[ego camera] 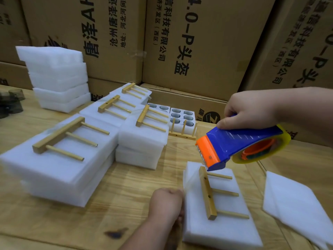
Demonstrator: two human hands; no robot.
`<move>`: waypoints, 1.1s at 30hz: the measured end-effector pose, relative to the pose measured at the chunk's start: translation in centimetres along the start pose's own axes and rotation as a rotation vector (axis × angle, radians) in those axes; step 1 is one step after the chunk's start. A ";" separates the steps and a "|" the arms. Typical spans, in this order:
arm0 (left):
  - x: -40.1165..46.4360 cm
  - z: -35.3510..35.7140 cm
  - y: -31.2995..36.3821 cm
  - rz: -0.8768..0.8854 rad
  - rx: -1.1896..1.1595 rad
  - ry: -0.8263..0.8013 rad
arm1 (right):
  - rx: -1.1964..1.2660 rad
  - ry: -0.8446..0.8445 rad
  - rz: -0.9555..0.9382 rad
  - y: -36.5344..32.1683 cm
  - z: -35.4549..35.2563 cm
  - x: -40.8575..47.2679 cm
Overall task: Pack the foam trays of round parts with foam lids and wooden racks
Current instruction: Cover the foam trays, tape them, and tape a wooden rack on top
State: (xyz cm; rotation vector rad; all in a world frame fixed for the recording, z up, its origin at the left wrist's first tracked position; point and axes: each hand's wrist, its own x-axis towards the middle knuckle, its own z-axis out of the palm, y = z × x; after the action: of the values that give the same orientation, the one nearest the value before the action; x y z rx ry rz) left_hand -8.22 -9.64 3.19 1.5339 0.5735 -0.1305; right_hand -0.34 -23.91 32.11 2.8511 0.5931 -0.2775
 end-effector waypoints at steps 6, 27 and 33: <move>-0.6 -0.1 0.0 0.142 0.226 0.028 | 0.015 -0.012 0.011 1.0 0.8 -0.3; -0.6 -0.1 -0.3 0.141 0.143 0.108 | 0.057 -0.016 0.032 2.2 2.4 -1.8; -1.9 0.7 -0.7 0.376 0.006 0.140 | 0.043 -0.014 0.032 2.1 2.6 -2.0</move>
State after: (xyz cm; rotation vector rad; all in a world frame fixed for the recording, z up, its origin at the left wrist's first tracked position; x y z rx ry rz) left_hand -9.98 -10.91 3.29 1.6387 0.3850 0.2643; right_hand -1.60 -27.13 30.46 2.8944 0.5452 -0.3088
